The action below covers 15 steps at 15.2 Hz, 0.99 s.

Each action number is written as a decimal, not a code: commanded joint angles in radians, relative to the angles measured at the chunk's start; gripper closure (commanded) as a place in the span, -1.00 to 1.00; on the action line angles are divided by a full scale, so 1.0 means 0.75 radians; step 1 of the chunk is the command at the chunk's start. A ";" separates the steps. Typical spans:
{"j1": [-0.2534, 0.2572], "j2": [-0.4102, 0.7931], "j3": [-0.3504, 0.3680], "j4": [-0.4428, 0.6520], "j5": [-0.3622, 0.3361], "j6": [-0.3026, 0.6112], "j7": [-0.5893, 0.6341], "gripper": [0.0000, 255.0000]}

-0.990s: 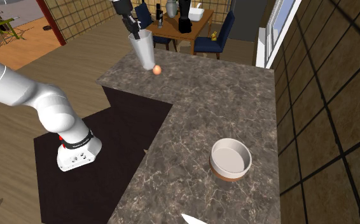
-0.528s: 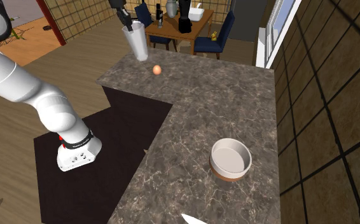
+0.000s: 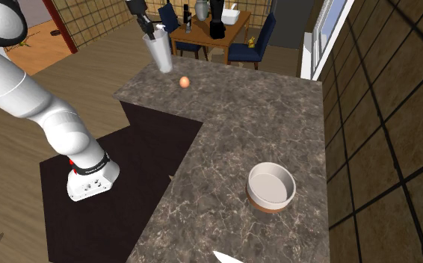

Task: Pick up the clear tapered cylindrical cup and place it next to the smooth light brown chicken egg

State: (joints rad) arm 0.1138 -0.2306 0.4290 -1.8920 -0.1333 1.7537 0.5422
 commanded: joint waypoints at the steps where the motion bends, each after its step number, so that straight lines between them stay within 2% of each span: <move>1: 0.001 -0.006 -0.001 -0.041 0.001 0.036 0.004 1.00; 15: 0.005 0.001 0.009 -0.283 -0.012 0.281 0.054 1.00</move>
State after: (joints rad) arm 0.1170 -0.2337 0.4335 -2.0949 -0.1394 1.9504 0.5775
